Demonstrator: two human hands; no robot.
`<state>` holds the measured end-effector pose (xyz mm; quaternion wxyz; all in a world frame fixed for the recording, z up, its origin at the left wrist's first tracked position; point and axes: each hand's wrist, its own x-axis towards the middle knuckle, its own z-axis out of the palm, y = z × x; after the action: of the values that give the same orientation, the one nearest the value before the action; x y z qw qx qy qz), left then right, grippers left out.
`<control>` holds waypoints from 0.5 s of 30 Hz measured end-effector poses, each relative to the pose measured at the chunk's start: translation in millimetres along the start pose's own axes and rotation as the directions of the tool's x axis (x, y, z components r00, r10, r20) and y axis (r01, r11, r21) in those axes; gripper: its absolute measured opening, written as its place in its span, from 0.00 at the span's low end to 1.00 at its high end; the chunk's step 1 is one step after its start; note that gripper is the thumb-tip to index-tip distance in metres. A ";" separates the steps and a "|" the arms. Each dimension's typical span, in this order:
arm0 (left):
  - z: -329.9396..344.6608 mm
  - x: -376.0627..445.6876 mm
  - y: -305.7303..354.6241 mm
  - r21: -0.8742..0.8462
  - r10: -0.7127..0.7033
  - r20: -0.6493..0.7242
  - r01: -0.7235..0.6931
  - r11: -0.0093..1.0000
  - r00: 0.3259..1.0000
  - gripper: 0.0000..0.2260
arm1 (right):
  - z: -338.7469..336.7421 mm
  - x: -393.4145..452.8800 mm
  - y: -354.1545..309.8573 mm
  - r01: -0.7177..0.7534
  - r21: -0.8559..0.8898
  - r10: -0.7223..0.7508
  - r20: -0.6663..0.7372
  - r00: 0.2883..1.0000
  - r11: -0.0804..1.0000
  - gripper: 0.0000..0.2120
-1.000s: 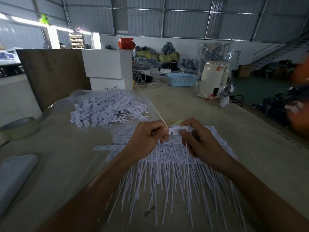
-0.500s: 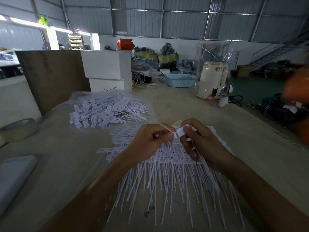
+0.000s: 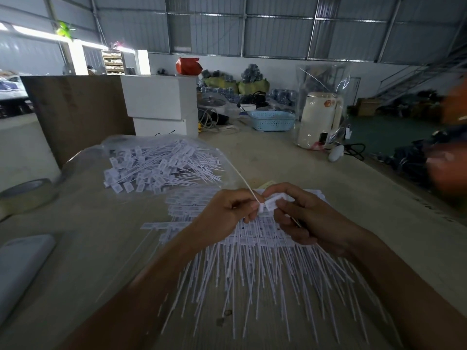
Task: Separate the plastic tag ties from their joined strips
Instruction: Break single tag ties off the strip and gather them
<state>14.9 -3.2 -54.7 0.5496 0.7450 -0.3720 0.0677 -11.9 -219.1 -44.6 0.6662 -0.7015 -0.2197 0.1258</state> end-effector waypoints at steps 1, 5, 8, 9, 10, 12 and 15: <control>0.3 0.8 -1.9 0.009 -0.005 -0.004 0.006 1.000 1.000 0.10 | -1.0 0.5 0.3 -0.016 -0.018 0.016 -0.009 1.000 1.000 0.12; -0.6 2.5 -9.8 0.077 0.002 -0.007 -0.001 0.997 1.000 0.08 | 1.0 3.4 1.1 -0.032 -0.115 0.024 -0.063 0.998 0.993 0.11; -3.0 1.3 -17.1 0.202 -0.018 0.020 0.014 0.979 1.000 0.12 | 2.7 3.7 -2.1 0.027 -0.385 -0.093 -0.156 0.983 0.923 0.13; -3.3 0.7 -17.8 0.243 -0.016 0.036 0.006 0.970 0.999 0.13 | 2.2 3.3 -3.0 0.038 -0.526 -0.160 -0.187 0.969 0.850 0.15; -3.1 0.2 -17.4 0.277 -0.001 0.055 -0.015 0.961 0.998 0.14 | 1.6 3.1 -3.4 0.037 -0.636 -0.214 -0.204 0.955 0.771 0.16; -2.4 0.5 -15.2 0.339 0.039 0.064 -0.059 0.939 0.997 0.12 | 0.7 3.9 -1.3 0.035 -0.692 -0.251 -0.213 0.944 0.721 0.15; 0.0 1.9 -11.9 0.365 0.099 0.023 -0.101 0.925 0.995 0.10 | -0.1 5.3 3.3 0.031 -0.659 -0.226 -0.213 0.951 0.751 0.14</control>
<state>23.7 -2.6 -62.9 0.3963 0.8145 -0.3915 0.1623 -6.7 -216.7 -47.2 0.4136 -0.8817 -0.2015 -0.1048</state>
